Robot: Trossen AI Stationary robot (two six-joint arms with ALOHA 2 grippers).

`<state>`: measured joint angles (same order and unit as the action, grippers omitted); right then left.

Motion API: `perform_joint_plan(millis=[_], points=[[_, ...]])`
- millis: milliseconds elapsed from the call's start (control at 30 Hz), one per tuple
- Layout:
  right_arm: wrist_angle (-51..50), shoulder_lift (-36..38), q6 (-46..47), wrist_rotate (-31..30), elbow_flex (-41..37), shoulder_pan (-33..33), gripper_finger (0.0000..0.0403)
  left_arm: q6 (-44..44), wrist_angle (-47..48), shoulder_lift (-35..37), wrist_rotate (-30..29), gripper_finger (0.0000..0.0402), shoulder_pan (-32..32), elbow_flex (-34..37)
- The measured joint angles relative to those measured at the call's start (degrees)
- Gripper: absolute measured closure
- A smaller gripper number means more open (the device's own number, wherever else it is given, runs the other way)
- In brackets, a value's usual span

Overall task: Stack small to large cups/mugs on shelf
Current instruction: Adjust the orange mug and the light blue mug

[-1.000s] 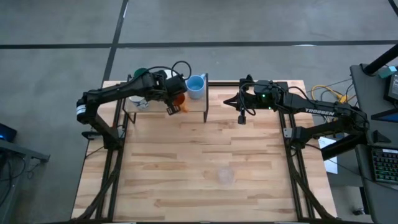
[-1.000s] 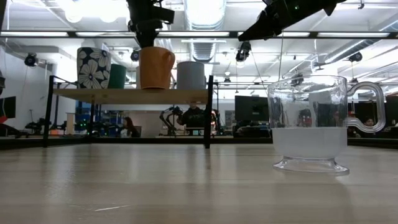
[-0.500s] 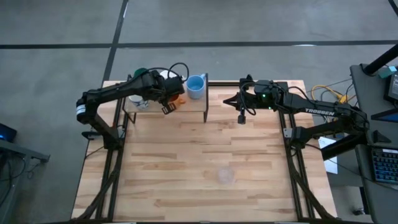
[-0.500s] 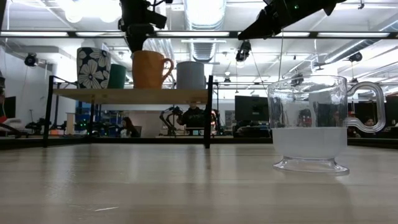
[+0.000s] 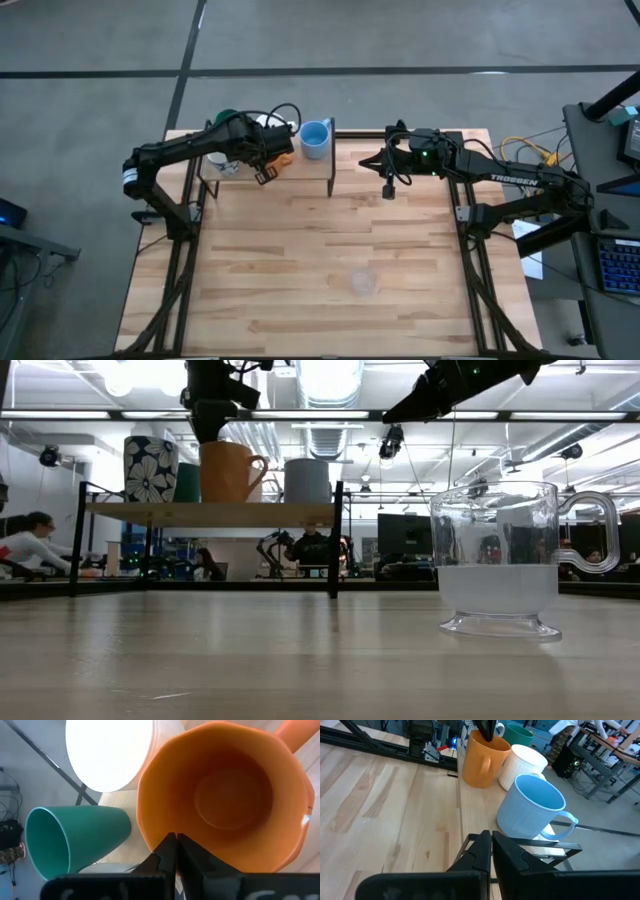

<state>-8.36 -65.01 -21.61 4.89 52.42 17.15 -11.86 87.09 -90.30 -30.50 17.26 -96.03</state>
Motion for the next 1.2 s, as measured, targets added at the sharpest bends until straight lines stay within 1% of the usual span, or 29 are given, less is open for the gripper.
perform_joint_plan(millis=[200,500,600,700,800,933,1067,1200], points=[[0.00,0.00,0.00,0.00,0.00,0.00,0.0394,0.13,-0.01,0.03,0.00,0.0401,-0.04,-0.76],[0.02,0.00,0.58,0.00,0.00,0.00,0.0394,1.75,-0.18,1.09,-0.14,0.0401,-1.11,-6.67],[0.31,-0.39,1.31,0.04,0.01,-0.02,0.0394,2.59,-3.23,2.98,-2.30,0.0401,-3.49,-7.22],[0.82,-1.88,2.29,0.12,0.02,-0.01,0.0394,3.71,-8.61,6.02,-3.61,0.0401,-6.56,-5.91],[3.84,-4.52,2.94,1.08,0.02,0.00,0.0394,4.14,-13.98,9.54,-4.63,0.0402,-9.80,-3.14],[6.53,-9.49,2.96,2.58,1.21,0.02,0.0394,7.12,-24.50,14.78,-5.97,0.0402,-13.87,3.69],[6.97,-15.46,2.15,2.60,6.02,0.02,0.0394,10.69,-35.71,20.37,-6.01,0.0401,-16.26,12.28],[5.30,-21.67,0.76,2.60,12.03,0.07,0.0394,14.39,-45.63,25.62,-6.03,0.0402,-16.63,21.00]])
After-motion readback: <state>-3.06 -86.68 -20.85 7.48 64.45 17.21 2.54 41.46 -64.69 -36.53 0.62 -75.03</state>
